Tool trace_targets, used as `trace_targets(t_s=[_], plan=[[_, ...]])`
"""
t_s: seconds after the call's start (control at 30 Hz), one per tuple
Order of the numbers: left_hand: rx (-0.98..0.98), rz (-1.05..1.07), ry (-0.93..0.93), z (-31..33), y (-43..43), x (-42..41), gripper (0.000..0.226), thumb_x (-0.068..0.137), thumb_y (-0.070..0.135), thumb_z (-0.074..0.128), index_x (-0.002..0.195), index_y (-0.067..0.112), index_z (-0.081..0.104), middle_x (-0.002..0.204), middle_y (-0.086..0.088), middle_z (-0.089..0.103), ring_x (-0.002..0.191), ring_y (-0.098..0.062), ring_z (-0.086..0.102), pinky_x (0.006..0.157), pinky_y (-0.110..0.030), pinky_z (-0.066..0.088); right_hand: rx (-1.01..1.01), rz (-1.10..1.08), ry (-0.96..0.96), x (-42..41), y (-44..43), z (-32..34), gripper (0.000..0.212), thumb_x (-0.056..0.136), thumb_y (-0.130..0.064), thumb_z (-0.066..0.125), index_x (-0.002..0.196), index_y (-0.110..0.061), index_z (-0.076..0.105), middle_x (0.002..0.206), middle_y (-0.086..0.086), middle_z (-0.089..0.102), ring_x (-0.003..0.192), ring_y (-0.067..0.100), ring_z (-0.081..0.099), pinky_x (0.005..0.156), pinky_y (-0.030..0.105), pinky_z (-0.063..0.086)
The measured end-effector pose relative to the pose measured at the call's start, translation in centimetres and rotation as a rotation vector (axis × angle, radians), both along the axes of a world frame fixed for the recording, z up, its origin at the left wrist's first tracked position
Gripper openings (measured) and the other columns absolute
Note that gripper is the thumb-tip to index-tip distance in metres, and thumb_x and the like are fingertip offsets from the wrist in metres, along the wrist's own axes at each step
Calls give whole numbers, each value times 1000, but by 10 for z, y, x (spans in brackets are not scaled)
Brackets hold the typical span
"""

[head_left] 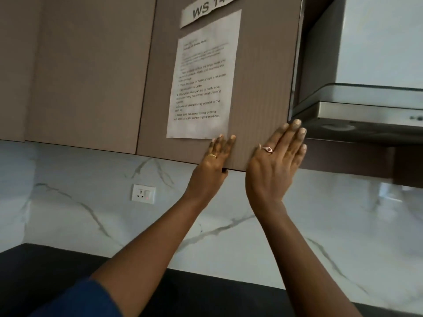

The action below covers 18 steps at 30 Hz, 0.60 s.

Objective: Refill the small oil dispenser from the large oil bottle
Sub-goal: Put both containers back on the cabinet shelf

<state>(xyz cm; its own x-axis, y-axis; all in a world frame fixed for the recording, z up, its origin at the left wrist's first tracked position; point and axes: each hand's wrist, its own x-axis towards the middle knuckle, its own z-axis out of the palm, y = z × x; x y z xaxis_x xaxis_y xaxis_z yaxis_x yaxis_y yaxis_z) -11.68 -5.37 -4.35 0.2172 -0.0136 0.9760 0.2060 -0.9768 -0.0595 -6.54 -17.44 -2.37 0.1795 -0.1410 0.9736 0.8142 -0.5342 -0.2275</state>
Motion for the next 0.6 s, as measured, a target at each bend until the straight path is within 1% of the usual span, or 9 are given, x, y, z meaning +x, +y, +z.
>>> trace_targets(t_s=[0.07,0.1,0.13,0.2,0.27,0.33,0.47,0.6], plan=[[-24,77,82,1,3,20,88,81,0,58,141,31,1,154,-5,21,142,-21,16,88,-31,51,-105,-41,47,28,5,-5,63,100,-24,31,145,2,-4,155,21,-3,139,27,-17,111,38,-17],[-33,98,104,0,5,31,86,82,-1,53,140,31,-1,154,-4,18,143,-21,16,90,-30,49,-144,-49,64,41,9,-7,64,100,-27,29,144,1,-8,155,19,-6,137,24,-21,110,35,-21],[-40,114,115,-1,9,40,85,83,-2,50,141,31,-3,155,-4,16,143,-20,14,93,-28,47,-188,-55,80,51,13,-9,63,100,-29,27,144,-1,-10,155,17,-9,138,22,-23,109,33,-23],[-79,128,116,-5,16,55,82,83,-4,45,143,26,-2,156,-3,13,144,-19,10,100,-28,41,-243,-41,78,67,21,-13,62,101,-29,23,145,-2,-10,156,15,-11,142,23,-18,108,31,-25],[-113,141,130,-9,22,69,81,82,-6,42,144,22,-1,156,-3,11,144,-19,8,106,-30,35,-284,1,97,82,30,-16,61,101,-28,23,145,-2,-10,156,15,-11,144,25,-14,109,30,-24],[-139,152,154,-10,29,78,81,82,-7,40,145,22,-3,156,-2,7,144,-19,5,111,-31,28,-311,37,116,94,40,-18,60,101,-27,23,145,-2,-10,156,14,-11,144,25,-13,110,31,-20],[-170,222,235,-13,46,93,82,83,-6,39,145,19,-8,157,-2,-2,144,-19,-1,115,-31,11,-347,108,173,117,59,-19,57,102,-23,22,146,-2,-8,155,15,-12,144,26,-13,110,32,-17],[-200,305,306,-13,58,107,79,86,-2,39,145,15,-11,157,-4,-7,144,-22,-5,115,-31,6,-387,161,224,137,73,-18,56,102,-22,20,146,-3,-9,156,13,-13,143,25,-14,110,31,-15]])
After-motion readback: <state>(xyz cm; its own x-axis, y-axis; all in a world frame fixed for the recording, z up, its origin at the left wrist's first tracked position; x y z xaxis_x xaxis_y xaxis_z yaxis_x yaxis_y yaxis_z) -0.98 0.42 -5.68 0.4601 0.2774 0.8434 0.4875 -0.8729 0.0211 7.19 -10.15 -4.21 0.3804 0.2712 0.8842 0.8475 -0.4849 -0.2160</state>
